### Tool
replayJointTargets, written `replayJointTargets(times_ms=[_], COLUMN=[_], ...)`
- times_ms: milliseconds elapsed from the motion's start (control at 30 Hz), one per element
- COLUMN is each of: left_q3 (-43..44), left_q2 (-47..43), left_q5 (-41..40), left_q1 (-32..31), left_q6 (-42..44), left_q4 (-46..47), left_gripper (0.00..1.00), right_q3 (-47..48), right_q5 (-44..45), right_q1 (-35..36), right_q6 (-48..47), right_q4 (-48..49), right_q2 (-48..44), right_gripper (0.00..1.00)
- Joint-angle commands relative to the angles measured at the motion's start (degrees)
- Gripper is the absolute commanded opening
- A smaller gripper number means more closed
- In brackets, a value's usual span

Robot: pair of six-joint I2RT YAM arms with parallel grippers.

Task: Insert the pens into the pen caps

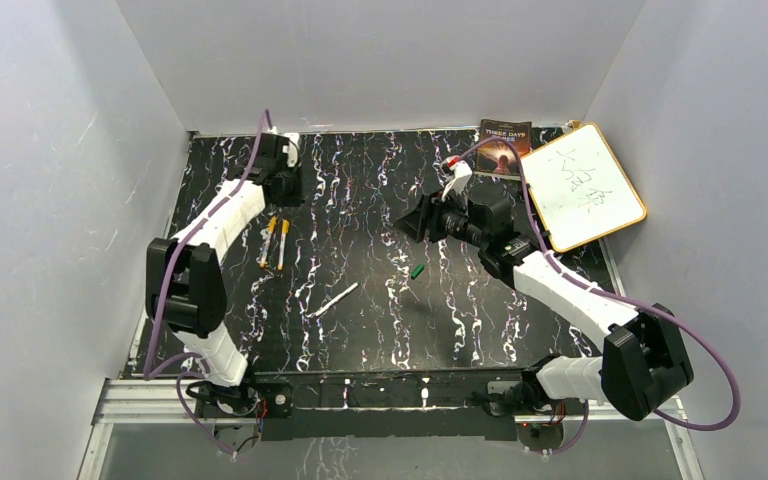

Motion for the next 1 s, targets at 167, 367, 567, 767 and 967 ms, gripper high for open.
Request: replayJointTargets(times_ms=[167, 367, 567, 767, 967], left_q3=[-0.4, -1.9, -8.1, -11.3, -9.9], left_q2=[-4.3, -3.8, -9.2, -11.6, -12.4], left_q5=[25.3, 26.7, 24.6, 13.0, 15.6], left_q1=[-6.7, -8.8, -15.2, -15.6, -3.1], left_q6=[3.2, 10.5, 11.7, 6.0, -2.4], left_q4=[6.7, -2.5, 0.6, 1.7, 4.5], left_gripper=[0.0, 0.5, 0.29, 0.3, 0.37], right_q3=[-3.9, -6.0, -2.9, 3.2, 2.7], right_q5=[10.6, 15.1, 13.2, 12.7, 8.1], right_q1=[-0.3, -0.4, -0.4, 6.7, 14.3], right_q6=[-1.7, -1.1, -1.4, -10.2, -19.8], right_q4=[-3.5, -4.4, -5.2, -9.9, -7.6], right_q2=[-0.4, -2.6, 0.1, 5.0, 7.8], right_gripper=[0.12, 0.15, 0.19, 0.38, 0.56])
